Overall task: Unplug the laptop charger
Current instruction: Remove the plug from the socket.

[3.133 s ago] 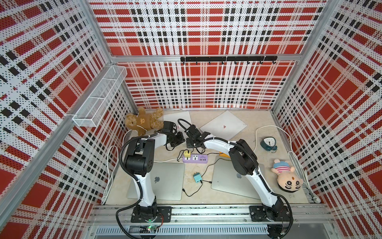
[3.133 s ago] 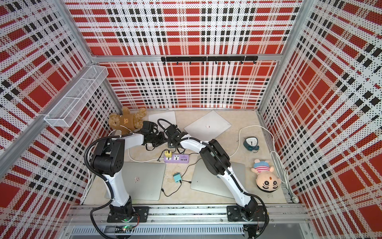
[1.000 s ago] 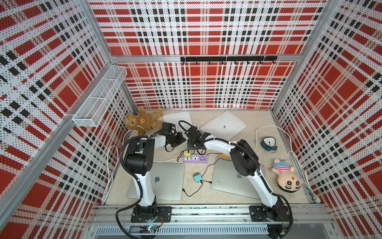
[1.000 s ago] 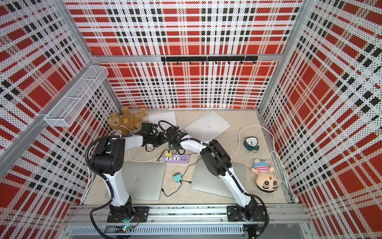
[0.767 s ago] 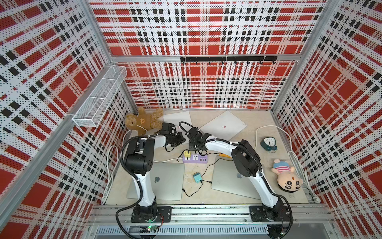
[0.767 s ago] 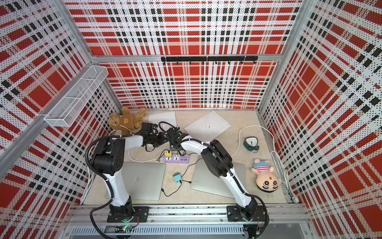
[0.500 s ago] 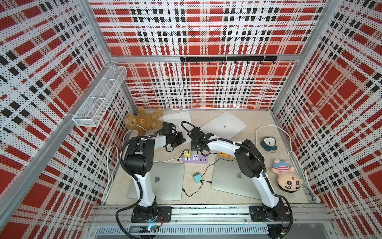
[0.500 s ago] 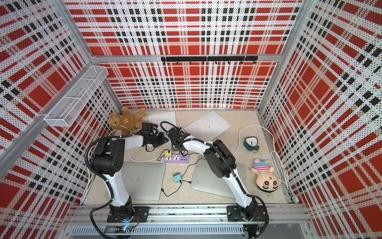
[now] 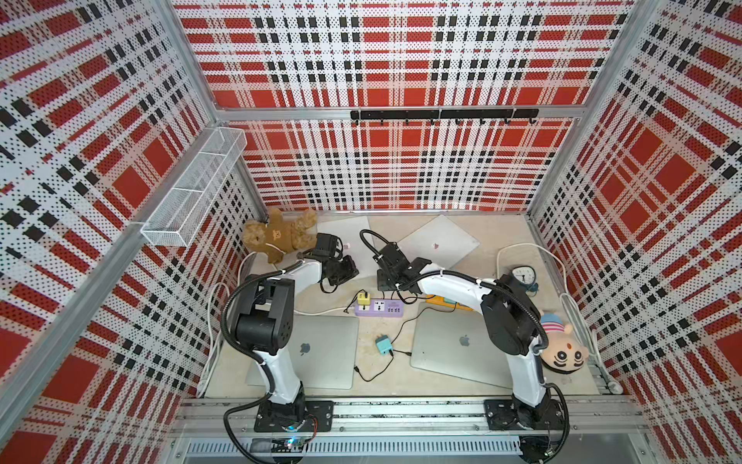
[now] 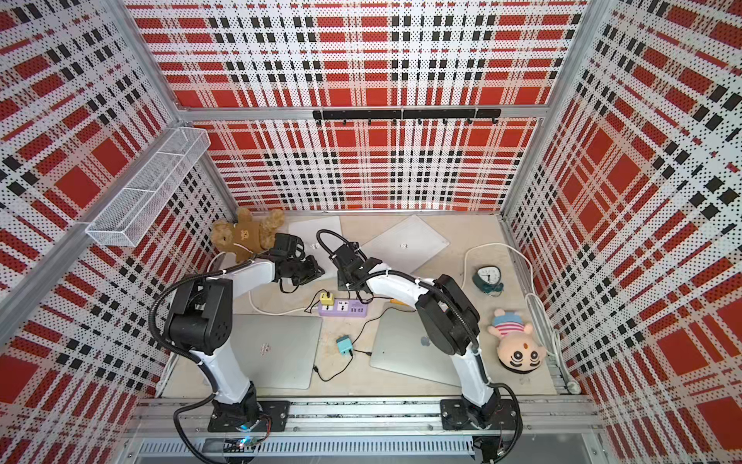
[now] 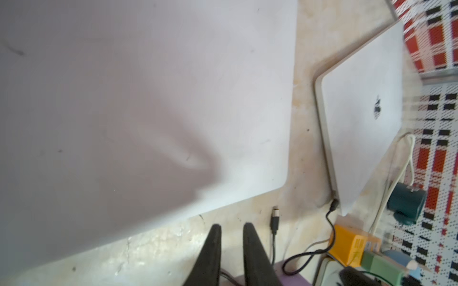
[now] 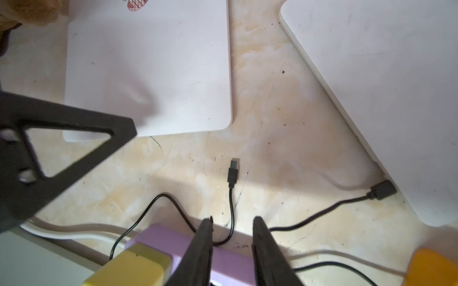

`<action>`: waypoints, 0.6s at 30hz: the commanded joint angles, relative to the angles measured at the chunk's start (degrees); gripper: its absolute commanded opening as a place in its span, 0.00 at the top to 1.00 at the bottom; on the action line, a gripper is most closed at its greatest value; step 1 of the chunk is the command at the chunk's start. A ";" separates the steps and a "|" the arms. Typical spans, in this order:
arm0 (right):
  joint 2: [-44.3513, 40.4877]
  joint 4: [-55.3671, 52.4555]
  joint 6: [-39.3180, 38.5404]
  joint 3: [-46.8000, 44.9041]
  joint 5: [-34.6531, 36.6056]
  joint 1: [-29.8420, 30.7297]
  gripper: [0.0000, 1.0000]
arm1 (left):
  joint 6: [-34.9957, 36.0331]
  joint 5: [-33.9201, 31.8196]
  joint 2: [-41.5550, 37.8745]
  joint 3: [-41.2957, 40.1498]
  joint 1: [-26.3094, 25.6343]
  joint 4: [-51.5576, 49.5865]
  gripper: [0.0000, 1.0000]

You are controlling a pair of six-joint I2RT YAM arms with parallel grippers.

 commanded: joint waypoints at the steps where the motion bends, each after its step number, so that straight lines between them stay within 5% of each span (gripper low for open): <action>1: -4.55 2.87 0.66 -3.58 0.71 0.18 0.69 | 1.23 -3.41 -4.07 2.34 -0.63 -4.15 0.72; 18: -15.17 10.42 3.13 -17.42 -3.11 -0.52 0.68 | 6.37 -19.47 -12.53 11.49 -11.31 -19.55 0.39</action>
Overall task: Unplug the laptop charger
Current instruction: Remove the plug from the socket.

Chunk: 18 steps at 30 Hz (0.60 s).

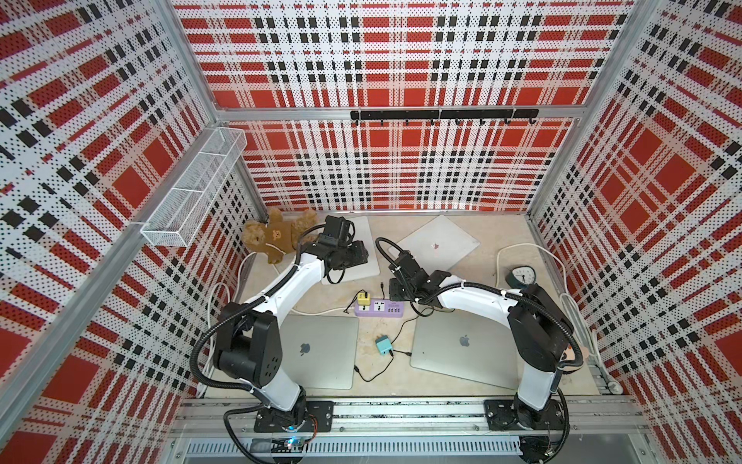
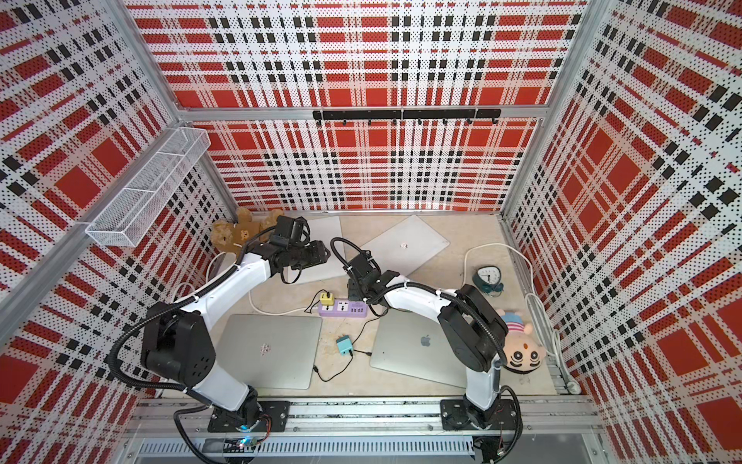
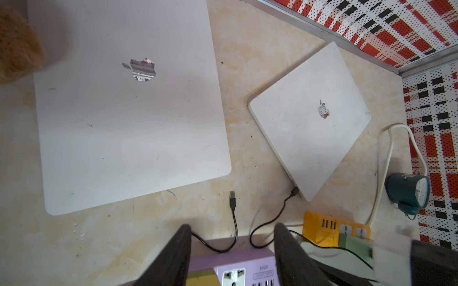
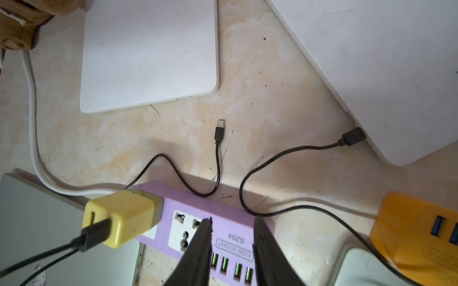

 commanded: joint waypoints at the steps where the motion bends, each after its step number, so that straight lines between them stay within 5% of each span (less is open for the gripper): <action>1: -4.00 3.40 1.64 -1.91 -0.49 -0.37 0.68 | 2.42 -4.79 -0.70 2.56 -1.83 -6.43 0.37; 18: -10.20 13.27 6.70 -12.39 -5.87 -1.16 0.69 | 5.21 -11.53 7.27 4.02 -8.25 -20.23 0.25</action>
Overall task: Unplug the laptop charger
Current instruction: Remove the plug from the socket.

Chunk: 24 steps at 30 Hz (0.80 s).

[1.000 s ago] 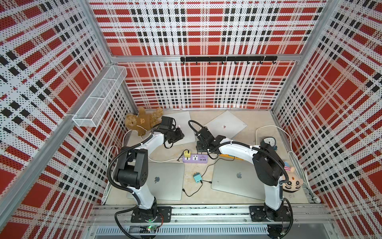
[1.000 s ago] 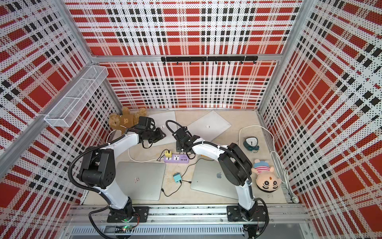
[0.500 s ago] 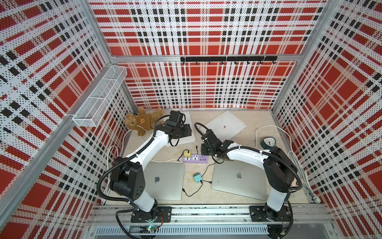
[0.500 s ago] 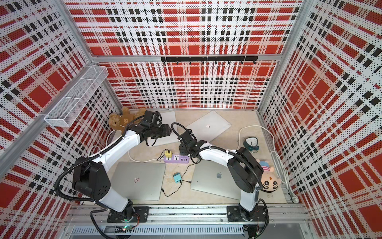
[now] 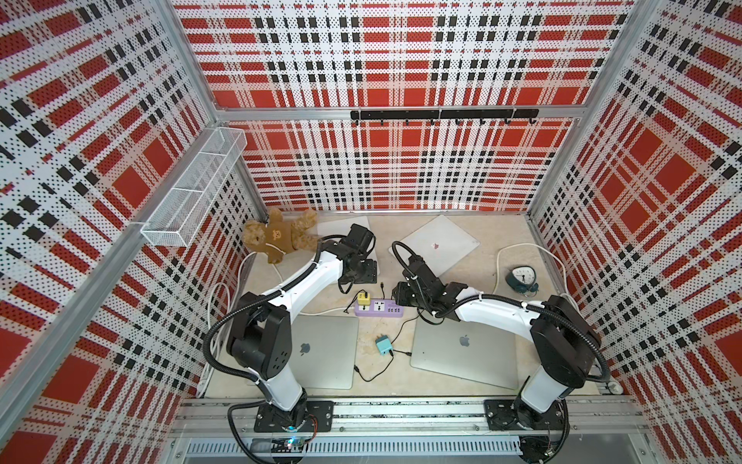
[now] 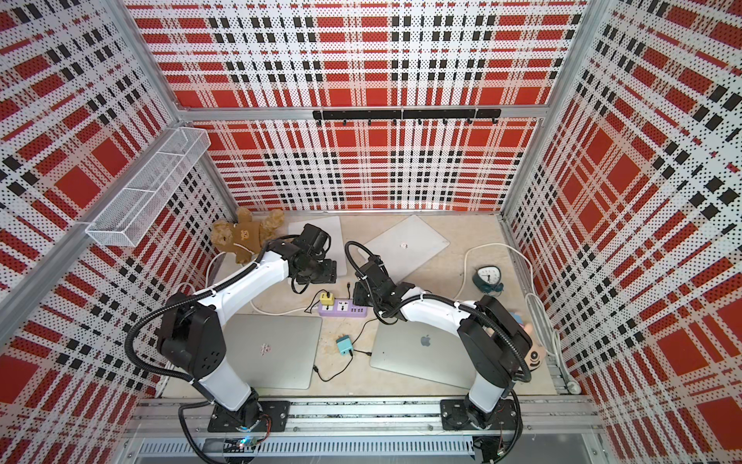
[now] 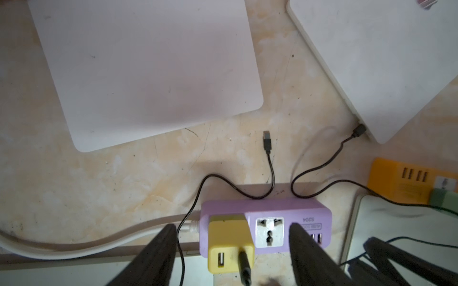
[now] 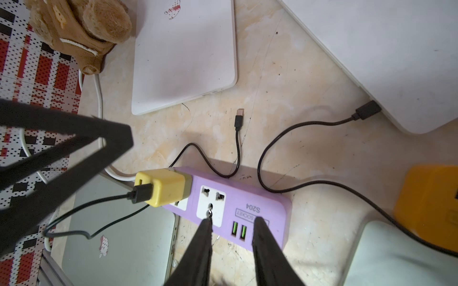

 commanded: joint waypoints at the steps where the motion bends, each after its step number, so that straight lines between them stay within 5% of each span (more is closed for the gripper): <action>1: -1.64 2.08 1.09 -0.78 -0.83 -0.42 0.68 | 1.18 -1.93 1.77 0.62 -1.00 -3.28 0.25; 24: 1.65 1.58 0.76 -0.28 -2.63 -1.12 0.68 | 4.66 0.34 8.88 4.20 -2.42 -8.27 0.39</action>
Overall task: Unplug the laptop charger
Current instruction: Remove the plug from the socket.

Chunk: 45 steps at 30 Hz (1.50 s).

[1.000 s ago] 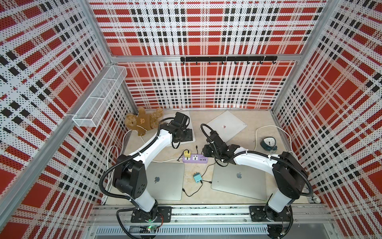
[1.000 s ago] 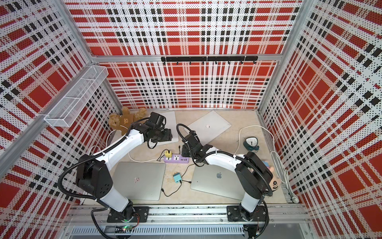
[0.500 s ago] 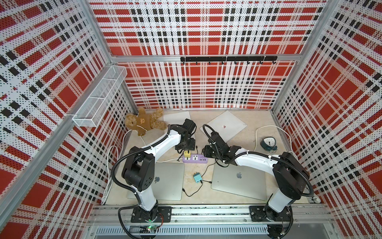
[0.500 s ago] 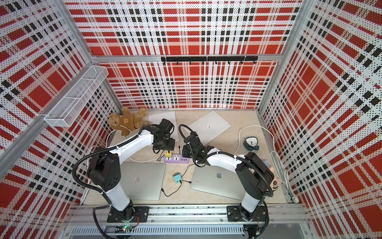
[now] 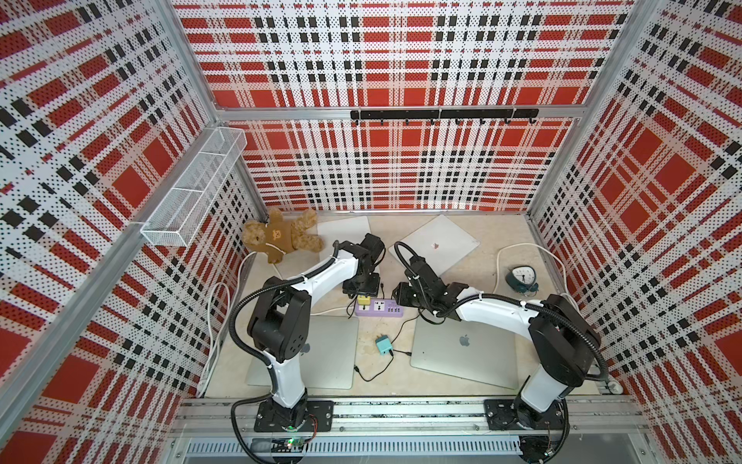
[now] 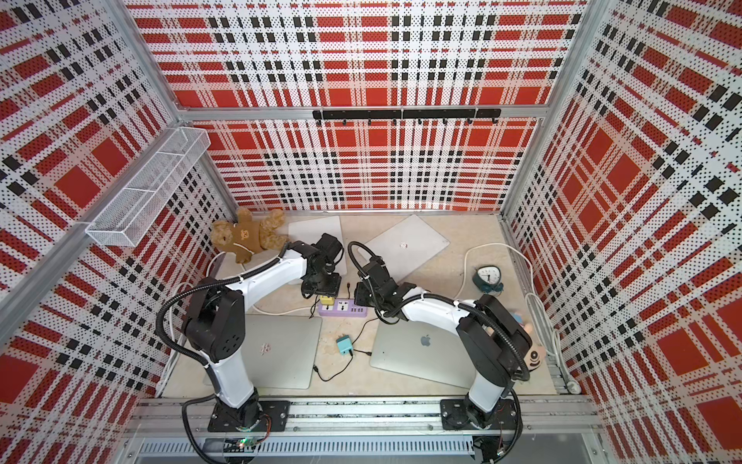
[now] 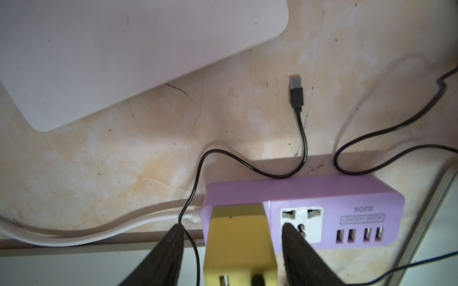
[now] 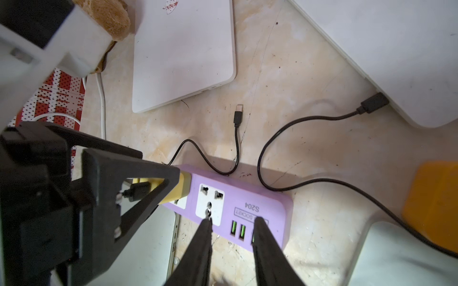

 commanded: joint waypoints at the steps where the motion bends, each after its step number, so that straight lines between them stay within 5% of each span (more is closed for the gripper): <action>1: 1.16 0.46 0.30 0.76 -0.31 -0.27 0.68 | 0.74 1.27 0.93 1.72 -0.29 -1.34 0.40; 12: 2.22 0.59 0.56 1.50 -0.93 -0.27 0.68 | 0.66 2.11 1.43 1.69 -0.29 -1.67 0.40; 24: 2.18 2.83 2.03 0.25 -3.42 -0.54 0.68 | 0.48 1.84 1.56 1.16 -0.17 -1.77 0.63; 31: 2.64 4.27 3.89 -0.90 -7.71 -0.62 0.70 | 0.19 1.94 1.21 1.27 0.07 -1.25 0.67; 45: 3.71 5.32 5.75 -4.57 -9.09 -0.62 0.88 | -1.43 0.91 -0.19 -0.13 0.13 0.66 0.69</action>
